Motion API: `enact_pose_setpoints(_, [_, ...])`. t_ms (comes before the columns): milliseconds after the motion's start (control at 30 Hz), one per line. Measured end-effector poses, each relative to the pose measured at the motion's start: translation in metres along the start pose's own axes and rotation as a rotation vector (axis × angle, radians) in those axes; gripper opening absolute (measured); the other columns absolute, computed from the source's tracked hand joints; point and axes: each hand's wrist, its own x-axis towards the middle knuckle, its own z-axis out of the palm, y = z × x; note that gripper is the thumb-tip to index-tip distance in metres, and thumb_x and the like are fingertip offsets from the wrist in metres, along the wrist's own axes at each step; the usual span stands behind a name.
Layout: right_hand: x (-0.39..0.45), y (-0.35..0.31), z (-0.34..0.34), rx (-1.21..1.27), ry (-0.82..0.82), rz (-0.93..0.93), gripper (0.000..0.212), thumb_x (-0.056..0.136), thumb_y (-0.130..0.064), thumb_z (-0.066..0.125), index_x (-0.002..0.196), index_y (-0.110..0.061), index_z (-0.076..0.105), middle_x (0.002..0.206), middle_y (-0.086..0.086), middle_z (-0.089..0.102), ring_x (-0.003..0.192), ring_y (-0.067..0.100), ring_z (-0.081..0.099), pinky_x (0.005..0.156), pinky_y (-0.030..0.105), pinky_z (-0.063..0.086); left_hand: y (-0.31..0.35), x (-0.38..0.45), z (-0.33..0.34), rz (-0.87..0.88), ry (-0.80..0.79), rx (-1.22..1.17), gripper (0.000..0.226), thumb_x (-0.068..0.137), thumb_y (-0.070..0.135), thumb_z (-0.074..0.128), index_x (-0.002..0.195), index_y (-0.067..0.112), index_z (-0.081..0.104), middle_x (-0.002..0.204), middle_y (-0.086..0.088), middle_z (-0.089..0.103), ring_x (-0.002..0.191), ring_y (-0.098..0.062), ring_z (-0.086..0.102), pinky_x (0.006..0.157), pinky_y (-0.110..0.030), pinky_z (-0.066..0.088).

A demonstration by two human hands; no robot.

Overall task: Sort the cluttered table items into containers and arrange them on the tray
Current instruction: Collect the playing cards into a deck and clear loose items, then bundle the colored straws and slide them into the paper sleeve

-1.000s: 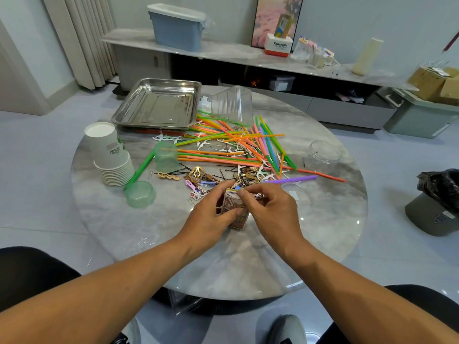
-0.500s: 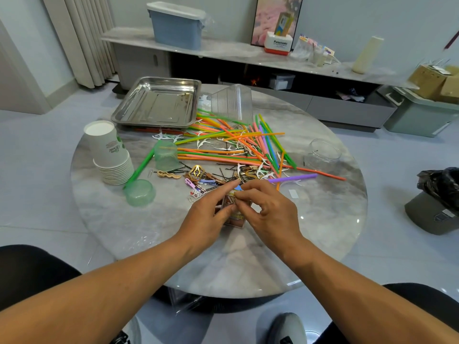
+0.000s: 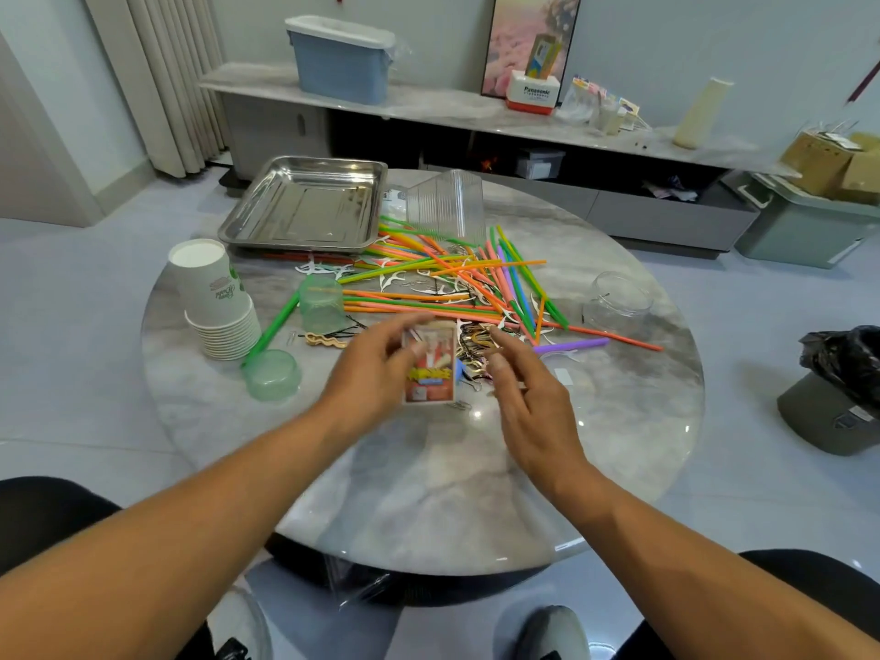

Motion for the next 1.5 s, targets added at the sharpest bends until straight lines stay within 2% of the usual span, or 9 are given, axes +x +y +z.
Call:
enact_pose_setpoints(133, [-0.003, 0.01, 0.002, -0.258, -0.155, -0.023, 0.036, 0.107, -0.031, 0.049, 0.142, -0.03, 0.055, 0.139, -0.012, 0.057, 0.13, 0.007, 0.05, 0.111, 0.034, 0.041, 0.012, 0.017, -0.048, -0.155, 0.03, 0.284, 0.03, 0.101, 0.008, 0.057, 0.114, 0.033, 0.066, 0.081, 0.004, 0.062, 0.056, -0.004, 0.061, 0.05, -0.018, 0.044])
enact_pose_setpoints(233, [-0.013, 0.02, 0.01, -0.511, -0.363, -0.164, 0.047, 0.106, -0.033, 0.051, 0.152, -0.025, 0.045, 0.155, -0.002, 0.044, 0.144, 0.017, 0.037, 0.119, 0.036, 0.028, 0.0, 0.011, -0.063, -0.301, -0.063, 0.499, 0.027, 0.1, 0.007, 0.056, 0.116, 0.027, 0.067, 0.096, -0.01, 0.064, 0.068, -0.024, 0.055, 0.057, -0.028, 0.04])
enact_pose_setpoints(400, [-0.013, 0.022, 0.026, -0.698, -0.437, -0.216, 0.063, 0.103, -0.052, 0.044, 0.16, -0.033, 0.023, 0.164, -0.004, 0.023, 0.153, 0.014, 0.012, 0.125, 0.043, 0.003, -0.024, 0.006, -0.063, -0.365, -0.065, 0.676, 0.023, 0.102, 0.014, 0.055, 0.121, 0.025, 0.062, 0.118, -0.009, 0.065, 0.081, -0.022, 0.057, 0.057, -0.029, 0.04])
enact_pose_setpoints(567, [-0.012, 0.029, 0.034, -0.797, -0.468, -0.172, 0.066, 0.103, -0.059, 0.034, 0.162, -0.036, 0.012, 0.168, -0.007, 0.009, 0.155, 0.012, 0.0, 0.125, 0.041, -0.007, -0.037, 0.001, -0.06, -0.334, -0.042, 0.826, 0.037, 0.101, 0.013, 0.055, 0.136, 0.022, 0.059, 0.138, -0.011, 0.056, 0.113, -0.029, 0.06, 0.087, -0.032, 0.048])
enact_pose_setpoints(700, [-0.011, 0.035, 0.04, -0.826, -0.451, -0.17, 0.066, 0.104, -0.06, 0.029, 0.162, -0.036, 0.01, 0.169, -0.006, 0.007, 0.156, 0.014, -0.002, 0.125, 0.041, -0.008, -0.038, -0.01, -0.051, -0.205, -0.084, 1.014, 0.034, 0.097, 0.018, 0.057, 0.131, 0.018, 0.061, 0.133, -0.011, 0.05, 0.125, -0.035, 0.051, 0.098, -0.042, 0.045])
enact_pose_setpoints(800, [-0.008, 0.04, 0.043, -0.817, -0.466, -0.141, 0.066, 0.104, -0.059, 0.027, 0.162, -0.037, 0.006, 0.169, -0.007, 0.002, 0.155, 0.012, -0.007, 0.125, 0.04, -0.01, -0.04, -0.02, -0.039, -0.096, -0.203, 0.997, 0.044, 0.098, 0.025, 0.057, 0.142, 0.018, 0.052, 0.154, -0.007, 0.037, 0.144, -0.028, 0.033, 0.113, -0.036, 0.032])
enact_pose_setpoints(1067, [0.006, 0.046, 0.049, -0.827, -0.527, -0.141, 0.065, 0.104, -0.061, 0.019, 0.161, -0.038, 0.0, 0.17, -0.006, -0.006, 0.155, 0.014, -0.012, 0.124, 0.041, -0.012, -0.046, -0.017, -0.033, 0.028, -0.177, 1.059, 0.061, 0.094, -0.002, 0.046, 0.151, 0.019, 0.04, 0.162, -0.007, 0.025, 0.15, -0.023, 0.02, 0.119, -0.028, 0.014])
enact_pose_setpoints(1267, [0.032, 0.046, 0.058, -0.821, -0.503, -0.071, 0.063, 0.104, -0.06, 0.021, 0.161, -0.042, 0.003, 0.17, -0.006, -0.004, 0.156, 0.015, -0.012, 0.125, 0.044, -0.011, -0.054, -0.013, -0.01, 0.02, -0.156, 1.119, 0.063, 0.105, 0.001, 0.029, 0.16, 0.008, 0.001, 0.168, -0.013, -0.013, 0.155, -0.027, -0.013, 0.123, -0.034, -0.004])
enact_pose_setpoints(1500, [0.044, 0.052, 0.067, -0.802, -0.457, -0.073, 0.063, 0.105, -0.059, 0.022, 0.161, -0.04, 0.003, 0.17, -0.006, -0.005, 0.155, 0.014, -0.013, 0.124, 0.044, -0.013, -0.071, -0.016, 0.028, -0.083, -0.092, 1.075, 0.07, 0.109, 0.044, 0.021, 0.159, 0.009, -0.011, 0.164, -0.015, -0.026, 0.152, -0.028, -0.026, 0.123, -0.036, -0.012])
